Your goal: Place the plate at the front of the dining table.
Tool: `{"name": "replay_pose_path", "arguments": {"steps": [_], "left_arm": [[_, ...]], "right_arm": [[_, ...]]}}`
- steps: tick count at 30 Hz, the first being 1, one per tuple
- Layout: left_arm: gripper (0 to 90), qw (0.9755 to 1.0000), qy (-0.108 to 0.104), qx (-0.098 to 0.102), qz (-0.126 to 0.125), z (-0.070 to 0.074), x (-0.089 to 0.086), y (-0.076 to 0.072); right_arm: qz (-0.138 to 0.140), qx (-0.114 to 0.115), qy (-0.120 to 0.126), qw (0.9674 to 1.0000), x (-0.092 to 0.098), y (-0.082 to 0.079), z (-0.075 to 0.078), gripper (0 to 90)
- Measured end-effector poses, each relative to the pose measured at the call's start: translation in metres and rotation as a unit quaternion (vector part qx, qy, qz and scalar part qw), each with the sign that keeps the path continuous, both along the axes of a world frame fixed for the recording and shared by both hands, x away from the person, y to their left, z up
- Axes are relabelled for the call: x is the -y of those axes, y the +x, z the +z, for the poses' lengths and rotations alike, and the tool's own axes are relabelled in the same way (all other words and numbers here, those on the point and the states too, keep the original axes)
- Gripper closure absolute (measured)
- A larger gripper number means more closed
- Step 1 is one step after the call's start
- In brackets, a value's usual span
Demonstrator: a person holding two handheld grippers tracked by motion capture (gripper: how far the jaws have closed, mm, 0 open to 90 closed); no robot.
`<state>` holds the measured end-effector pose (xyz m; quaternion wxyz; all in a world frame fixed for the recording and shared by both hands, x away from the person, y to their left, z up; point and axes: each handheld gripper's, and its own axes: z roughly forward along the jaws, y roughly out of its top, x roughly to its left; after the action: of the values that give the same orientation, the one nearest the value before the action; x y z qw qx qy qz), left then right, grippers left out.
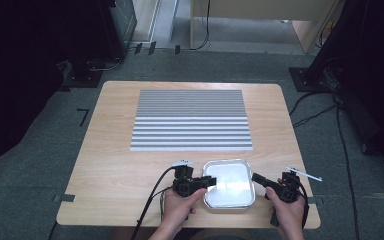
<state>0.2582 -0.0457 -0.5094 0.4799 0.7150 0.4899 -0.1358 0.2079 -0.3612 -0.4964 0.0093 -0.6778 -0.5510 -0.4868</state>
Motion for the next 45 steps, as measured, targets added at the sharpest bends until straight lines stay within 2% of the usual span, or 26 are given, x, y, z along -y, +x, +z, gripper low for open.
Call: {"name": "replay_pose_path", "arguments": {"steps": [7,9,13,17,19,23,26,28,30,32,40,43,45], "left_arm": [[72.1,1.0,0.003,0.006,0.002,-0.002,0.0,0.001],[73.5,0.9999,0.0,0.012,0.003,-0.004,-0.001,0.001],[74.0,0.9999,-0.004,0.016,0.004,-0.005,-0.002,0.0],[73.6,0.9998,-0.003,0.018,0.004,-0.005,-0.001,0.0],[73.8,0.9998,-0.004,0.021,0.004,-0.005,-0.001,0.0],[73.6,0.9997,-0.003,0.024,0.005,-0.004,0.0,0.0],[73.2,0.9997,-0.004,0.024,0.006,-0.004,0.0,-0.001],[69.6,0.9996,-0.004,0.026,0.008,-0.002,0.0,-0.001],[66.7,0.9991,0.006,0.038,0.018,0.001,-0.001,-0.004],[64.7,0.9984,0.012,0.046,0.03,0.005,-0.003,-0.006],[59.5,0.9976,0.032,0.05,0.036,0.01,-0.002,-0.011],[58.9,0.9974,0.038,0.051,0.035,0.01,0.0,-0.012],[58.7,0.9973,0.041,0.05,0.036,0.01,0.002,-0.012]], "right_arm": [[0.003,0.001,0.005,1.0,0.0,0.0,0.0,86.8],[0.007,0.004,-0.008,0.9999,-0.002,0.0,0.001,86.0],[0.009,0.004,-0.018,0.9998,-0.006,0.0,0.002,85.7],[0.01,0.01,-0.056,0.9983,-0.013,-0.001,0.005,85.6],[0.008,0.012,-0.085,0.9963,-0.019,-0.001,0.006,85.6],[-0.003,0.009,-0.142,0.9898,-0.03,-0.002,0.008,86.8],[-0.015,0.01,-0.171,0.9851,-0.038,-0.003,0.01,87.3],[-0.027,0.013,-0.184,0.9825,-0.043,-0.004,0.011,88.6],[-0.044,0.011,-0.182,0.9823,-0.046,-0.005,0.01,89.7],[-0.051,0.009,-0.174,0.9834,-0.046,-0.005,0.01,90.0],[-0.084,0.01,-0.164,0.9828,-0.039,-0.007,0.01,90.0],[-0.096,0.01,-0.14,0.9855,-0.03,-0.008,0.012,90.0],[-0.099,0.012,-0.132,0.9863,-0.026,-0.009,0.012,90.0]]}}
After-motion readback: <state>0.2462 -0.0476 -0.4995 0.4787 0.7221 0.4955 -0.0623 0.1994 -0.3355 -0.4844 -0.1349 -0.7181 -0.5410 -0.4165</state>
